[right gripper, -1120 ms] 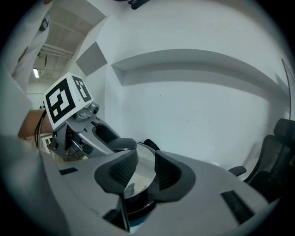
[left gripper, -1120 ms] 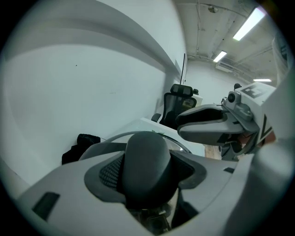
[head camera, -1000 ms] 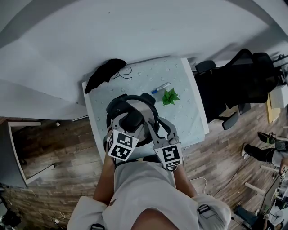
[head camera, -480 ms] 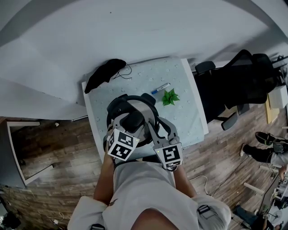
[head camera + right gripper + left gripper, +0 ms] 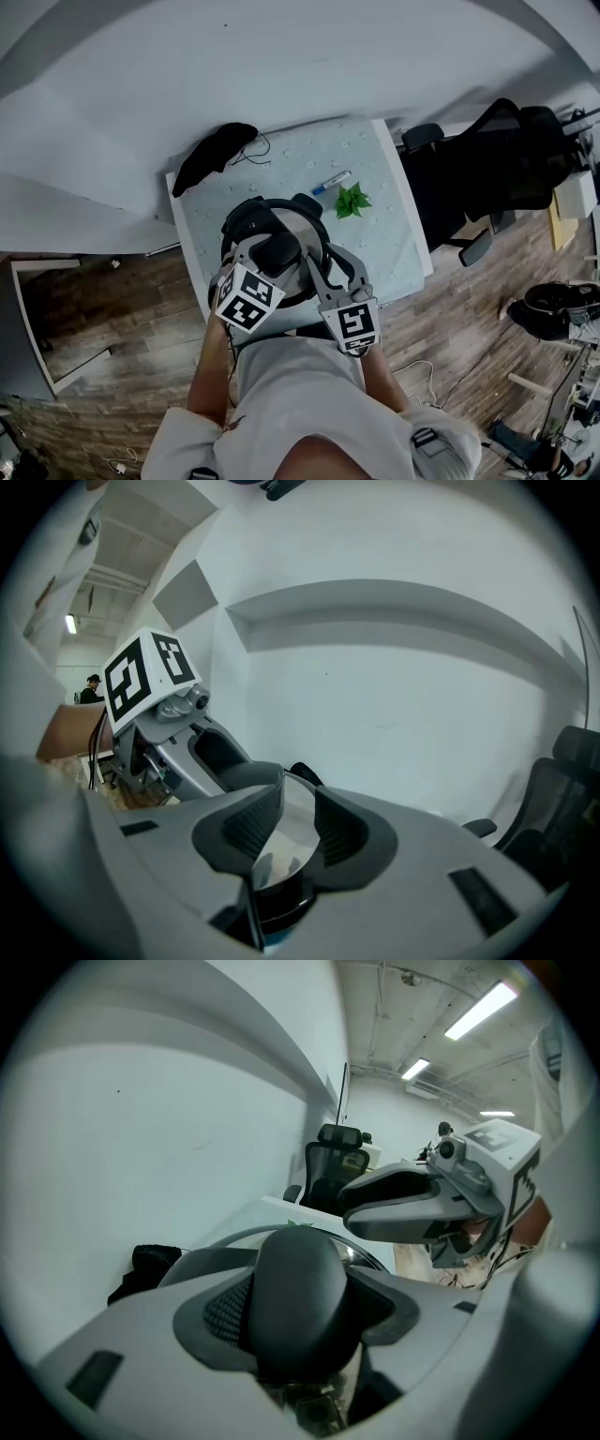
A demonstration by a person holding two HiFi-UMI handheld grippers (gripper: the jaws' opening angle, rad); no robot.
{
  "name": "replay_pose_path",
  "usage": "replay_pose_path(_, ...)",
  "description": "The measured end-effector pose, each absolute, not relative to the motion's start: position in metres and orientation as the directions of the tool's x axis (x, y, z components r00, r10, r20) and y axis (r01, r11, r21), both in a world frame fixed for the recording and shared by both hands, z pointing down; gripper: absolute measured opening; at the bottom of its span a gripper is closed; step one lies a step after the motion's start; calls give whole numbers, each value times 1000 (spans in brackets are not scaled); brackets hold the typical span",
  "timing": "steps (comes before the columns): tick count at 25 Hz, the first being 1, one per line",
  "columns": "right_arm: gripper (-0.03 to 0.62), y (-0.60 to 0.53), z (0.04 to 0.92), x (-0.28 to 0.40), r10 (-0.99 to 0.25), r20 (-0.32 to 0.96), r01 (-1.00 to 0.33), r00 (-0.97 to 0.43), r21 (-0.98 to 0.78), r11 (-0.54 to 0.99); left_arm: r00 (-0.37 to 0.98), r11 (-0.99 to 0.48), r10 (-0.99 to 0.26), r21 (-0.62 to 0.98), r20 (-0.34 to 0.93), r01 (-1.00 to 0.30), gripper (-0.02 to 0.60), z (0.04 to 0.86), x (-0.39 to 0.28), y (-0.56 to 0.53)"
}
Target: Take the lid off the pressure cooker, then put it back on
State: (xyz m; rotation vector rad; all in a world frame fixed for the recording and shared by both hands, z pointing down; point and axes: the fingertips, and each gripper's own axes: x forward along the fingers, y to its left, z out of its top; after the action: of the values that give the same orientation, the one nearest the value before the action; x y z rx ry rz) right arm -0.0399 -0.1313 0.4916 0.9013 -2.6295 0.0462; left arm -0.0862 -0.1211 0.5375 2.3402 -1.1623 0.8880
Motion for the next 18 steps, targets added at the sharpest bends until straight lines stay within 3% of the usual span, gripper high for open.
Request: replay_pose_path(18, 126, -121, 494, -41, -651, 357, -665, -669, 103, 740, 566, -752, -453, 46, 689, -657, 275, 538, -82, -115)
